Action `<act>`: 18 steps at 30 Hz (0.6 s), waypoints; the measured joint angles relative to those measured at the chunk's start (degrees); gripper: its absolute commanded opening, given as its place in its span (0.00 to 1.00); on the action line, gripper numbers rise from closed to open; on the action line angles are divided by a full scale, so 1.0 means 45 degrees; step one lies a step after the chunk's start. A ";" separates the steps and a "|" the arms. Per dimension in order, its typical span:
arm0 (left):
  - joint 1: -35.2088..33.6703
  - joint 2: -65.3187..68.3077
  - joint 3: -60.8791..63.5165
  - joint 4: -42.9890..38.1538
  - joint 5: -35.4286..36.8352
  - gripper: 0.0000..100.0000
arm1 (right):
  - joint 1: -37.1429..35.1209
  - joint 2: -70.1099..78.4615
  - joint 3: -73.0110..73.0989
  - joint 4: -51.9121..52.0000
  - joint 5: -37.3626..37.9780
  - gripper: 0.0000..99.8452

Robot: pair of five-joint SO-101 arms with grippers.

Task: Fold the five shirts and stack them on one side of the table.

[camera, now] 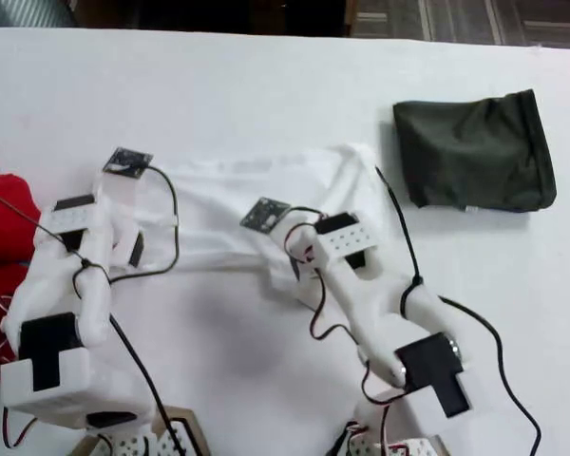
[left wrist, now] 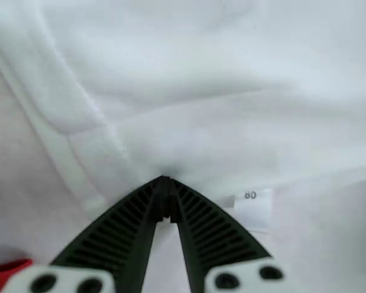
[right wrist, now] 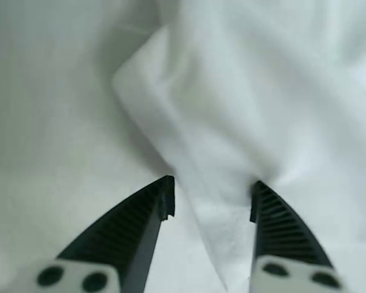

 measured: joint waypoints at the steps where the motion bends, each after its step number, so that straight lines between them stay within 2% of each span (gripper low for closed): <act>1: 0.0000 0.0000 0.0000 0.0000 0.0000 0.03 | 0.0000 0.0098 -0.0156 0.0117 0.0000 0.09; 2: 0.0000 0.0000 0.0000 0.0000 0.0000 0.03 | 0.0059 0.0176 -0.0332 0.0215 0.0000 0.03; 3: 0.0000 0.0000 0.0000 0.0000 0.0000 0.03 | 0.0117 0.0234 -0.0527 0.0234 0.0000 0.01; 5: 0.0000 0.0000 0.0000 0.0000 0.0000 0.03 | 0.0195 0.0352 -0.0899 0.0176 0.0000 0.04; 10: 0.0000 0.0000 0.0000 0.0000 0.0000 0.03 | 0.0723 0.0567 -0.2090 0.0781 0.0059 0.02; 18: 0.0000 0.0000 0.0000 0.0000 0.0000 0.03 | 0.1582 0.0567 -0.5841 0.3126 0.1563 0.02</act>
